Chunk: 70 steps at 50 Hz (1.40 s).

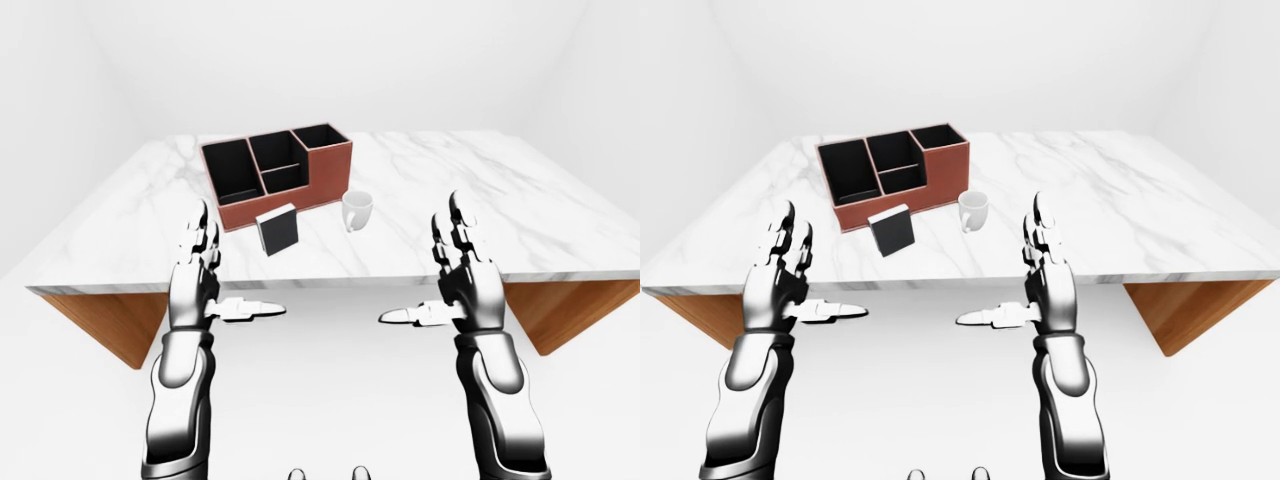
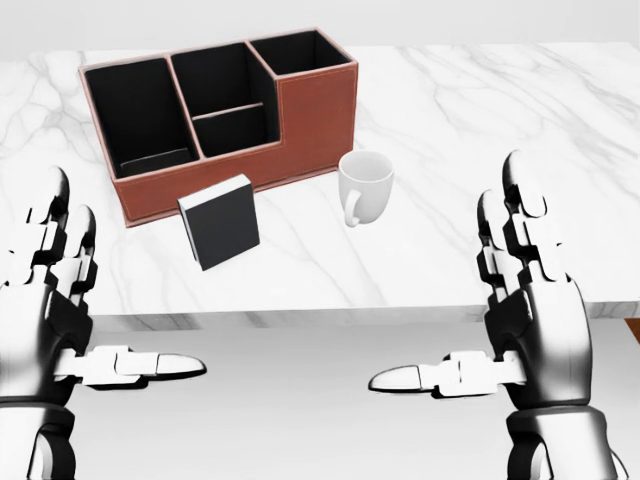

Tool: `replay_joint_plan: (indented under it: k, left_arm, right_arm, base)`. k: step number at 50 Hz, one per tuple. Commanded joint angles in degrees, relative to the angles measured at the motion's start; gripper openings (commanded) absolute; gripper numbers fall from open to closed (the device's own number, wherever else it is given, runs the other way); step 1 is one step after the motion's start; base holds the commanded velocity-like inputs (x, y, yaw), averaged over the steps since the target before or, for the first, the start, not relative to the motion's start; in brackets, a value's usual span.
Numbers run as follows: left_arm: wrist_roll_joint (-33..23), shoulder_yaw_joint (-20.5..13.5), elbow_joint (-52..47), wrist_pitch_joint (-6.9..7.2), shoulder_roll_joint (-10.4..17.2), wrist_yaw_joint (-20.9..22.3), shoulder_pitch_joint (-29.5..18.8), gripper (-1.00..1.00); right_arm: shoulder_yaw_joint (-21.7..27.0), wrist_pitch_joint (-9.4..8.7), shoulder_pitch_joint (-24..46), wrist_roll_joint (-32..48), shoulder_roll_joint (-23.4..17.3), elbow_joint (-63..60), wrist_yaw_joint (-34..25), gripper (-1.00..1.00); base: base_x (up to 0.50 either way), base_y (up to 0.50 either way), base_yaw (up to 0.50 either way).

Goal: Pick up the book and place it in the front compartment of the caddy.

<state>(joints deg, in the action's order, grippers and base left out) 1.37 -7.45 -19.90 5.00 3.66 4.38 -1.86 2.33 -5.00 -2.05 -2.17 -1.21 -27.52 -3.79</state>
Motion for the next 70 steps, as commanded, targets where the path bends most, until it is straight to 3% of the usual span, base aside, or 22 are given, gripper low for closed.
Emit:
replay_joint_plan:
  k: [1,18,26,52,70]
  left_arm:
    - [-0.02,-0.54,-2.77,0.00,0.14,0.46,-0.16,1.00]
    - [0.06,-0.97,-2.90,0.00,0.27,0.61,-0.37,1.00]
    - [-0.21,-0.58,-2.99,0.00,0.09,0.65,-0.05,1.00]
    - [-0.43,-0.39,-3.39,0.00,-0.03,0.95,0.21,1.00]
    - [-0.39,-0.39,-4.23,0.00,-0.03,1.17,0.37,1.00]
  right_arm:
    - [-0.21,0.00,-0.62,0.20,-0.08,-3.56,-1.52,1.00]
    - [-0.75,0.00,-1.15,0.97,0.18,-3.58,-1.93,1.00]
    - [0.39,0.00,-1.16,-1.03,0.12,-3.90,-2.00,1.00]
    - [-0.74,0.00,-1.00,1.70,0.01,-2.56,-1.70,1.00]
    - [-0.90,0.00,-0.94,1.81,0.17,-2.95,-1.43,1.00]
  base:
    - [0.50,0.00,0.00]
    - [0.49,0.00,0.00]
    - [0.01,0.00,0.00]
    - [0.00,0.49,0.00]
    - [0.22,-0.06,0.00]
